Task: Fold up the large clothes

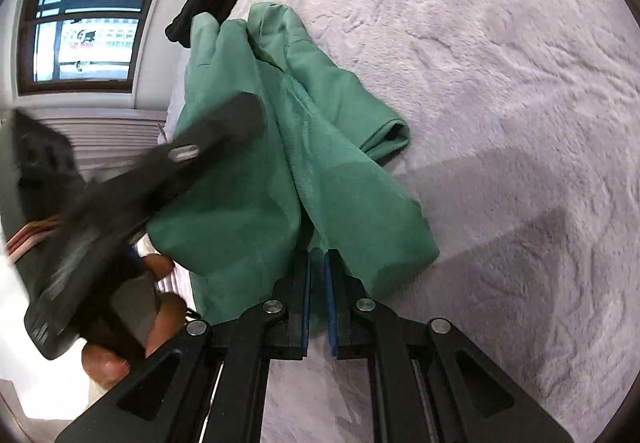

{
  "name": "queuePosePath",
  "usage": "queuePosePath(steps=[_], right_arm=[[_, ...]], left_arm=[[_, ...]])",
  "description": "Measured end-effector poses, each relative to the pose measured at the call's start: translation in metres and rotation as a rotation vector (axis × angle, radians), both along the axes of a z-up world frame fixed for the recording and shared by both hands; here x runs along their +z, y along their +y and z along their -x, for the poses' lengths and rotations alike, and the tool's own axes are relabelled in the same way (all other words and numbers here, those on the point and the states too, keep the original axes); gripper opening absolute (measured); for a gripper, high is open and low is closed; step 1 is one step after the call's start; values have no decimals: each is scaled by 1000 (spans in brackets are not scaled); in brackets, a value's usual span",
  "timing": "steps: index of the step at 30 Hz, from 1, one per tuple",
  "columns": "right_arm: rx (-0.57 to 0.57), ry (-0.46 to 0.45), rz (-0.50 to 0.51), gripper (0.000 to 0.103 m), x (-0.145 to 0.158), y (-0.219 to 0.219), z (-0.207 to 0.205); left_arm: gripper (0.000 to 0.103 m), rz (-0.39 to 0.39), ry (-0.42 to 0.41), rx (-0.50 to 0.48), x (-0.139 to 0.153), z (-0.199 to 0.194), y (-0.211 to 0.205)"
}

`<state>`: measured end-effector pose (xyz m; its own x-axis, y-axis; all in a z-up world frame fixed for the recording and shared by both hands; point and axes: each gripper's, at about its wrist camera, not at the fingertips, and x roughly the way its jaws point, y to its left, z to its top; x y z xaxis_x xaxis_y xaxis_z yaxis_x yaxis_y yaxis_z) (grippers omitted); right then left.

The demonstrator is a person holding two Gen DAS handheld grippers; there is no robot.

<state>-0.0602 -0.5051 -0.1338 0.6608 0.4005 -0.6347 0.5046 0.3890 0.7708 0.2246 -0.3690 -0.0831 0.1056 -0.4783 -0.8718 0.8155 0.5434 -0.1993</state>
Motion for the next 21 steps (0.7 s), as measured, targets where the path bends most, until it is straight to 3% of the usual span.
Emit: queuePosePath(steps=[3,4,7,8,10,11,14,15,16,17,21], right_arm=[[1,13,9,9,1,-3,2],[-6,22,16,9,5,-5,2],[-44,27,42,12,19,-8,6],[-56,27,54,19,23,-10,9],[-75,18,101,59,38,-13,13],[-69,15,132,63,46,-12,13],[14,4,247,63,77,0,-1],[46,-2,274,69,85,6,-8],[96,1,311,80,92,15,-17],[152,21,367,84,96,27,-27],[339,144,692,84,100,78,-70]], left_arm=[[98,89,5,30,24,-3,20],[103,106,2,48,30,-5,29],[103,130,-22,157,44,-21,74],[103,126,-23,190,46,-26,87],[103,81,-48,280,44,-37,122],[103,49,-57,322,39,-41,139],[103,-43,-48,406,20,-47,178],[103,-64,-38,425,14,-47,186],[103,-84,-21,444,8,-46,194],[103,-94,-5,455,5,-44,201],[103,-87,37,463,-4,-24,206]])
